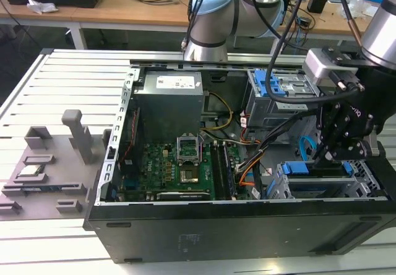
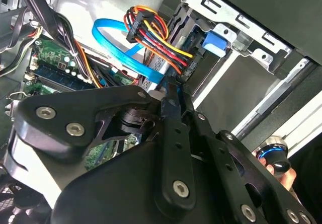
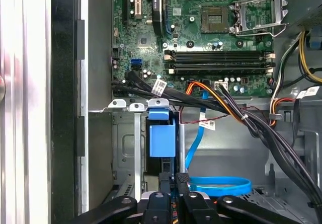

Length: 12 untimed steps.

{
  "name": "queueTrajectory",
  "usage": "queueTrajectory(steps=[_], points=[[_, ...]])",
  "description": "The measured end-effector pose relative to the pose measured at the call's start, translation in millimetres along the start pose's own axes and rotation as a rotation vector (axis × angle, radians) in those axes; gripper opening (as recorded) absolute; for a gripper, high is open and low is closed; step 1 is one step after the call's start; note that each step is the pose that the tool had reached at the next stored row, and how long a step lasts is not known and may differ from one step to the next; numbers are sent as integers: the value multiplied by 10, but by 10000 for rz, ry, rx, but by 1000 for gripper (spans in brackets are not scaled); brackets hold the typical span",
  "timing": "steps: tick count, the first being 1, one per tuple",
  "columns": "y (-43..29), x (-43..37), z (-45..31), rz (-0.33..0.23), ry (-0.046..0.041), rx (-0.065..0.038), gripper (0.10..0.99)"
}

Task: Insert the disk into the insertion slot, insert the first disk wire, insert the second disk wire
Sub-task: 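Insert the second disk wire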

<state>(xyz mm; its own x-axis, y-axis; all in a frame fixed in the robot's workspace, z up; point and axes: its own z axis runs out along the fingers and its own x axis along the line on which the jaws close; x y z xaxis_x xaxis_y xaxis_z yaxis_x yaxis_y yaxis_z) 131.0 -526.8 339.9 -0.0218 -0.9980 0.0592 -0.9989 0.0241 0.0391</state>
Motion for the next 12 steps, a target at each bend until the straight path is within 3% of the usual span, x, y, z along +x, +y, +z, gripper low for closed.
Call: queueTrajectory(steps=[6, 7, 12], points=[[0, 0, 0, 1, 39, 1, 176], [1, 1, -33, 2, 40, 1, 239], [10, -10, -230, 2, 39, 1, 224]])
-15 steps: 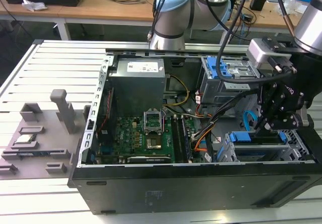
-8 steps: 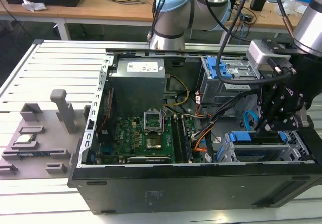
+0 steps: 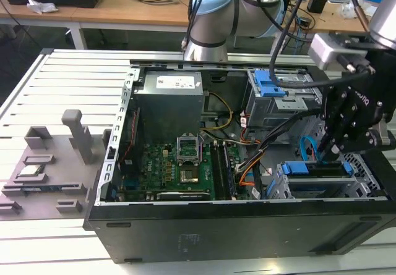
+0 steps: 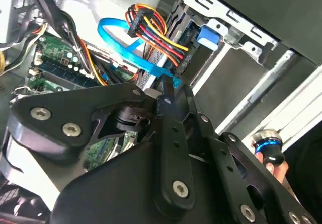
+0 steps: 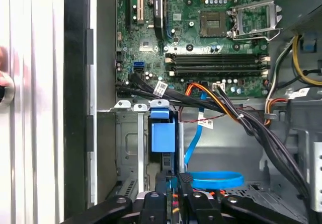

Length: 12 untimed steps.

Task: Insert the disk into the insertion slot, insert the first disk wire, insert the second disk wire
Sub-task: 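Insert the second disk wire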

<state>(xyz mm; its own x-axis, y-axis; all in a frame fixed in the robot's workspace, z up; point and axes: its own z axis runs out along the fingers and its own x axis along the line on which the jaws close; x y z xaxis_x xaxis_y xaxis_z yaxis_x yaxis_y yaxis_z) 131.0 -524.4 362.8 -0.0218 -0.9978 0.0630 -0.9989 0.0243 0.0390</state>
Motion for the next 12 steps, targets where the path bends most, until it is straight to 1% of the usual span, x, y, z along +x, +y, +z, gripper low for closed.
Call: queueTrajectory(steps=[1, 2, 4, 5, 12], points=[[4, -5, -90, 0, -1, -1, 106], [6, -2, -157, 0, 0, 0, 106], [9, 2, -217, 0, 0, 0, 106], [9, 2, -228, 0, 1, 0, 106], [9, 2, -231, 0, -1, 0, 106]])
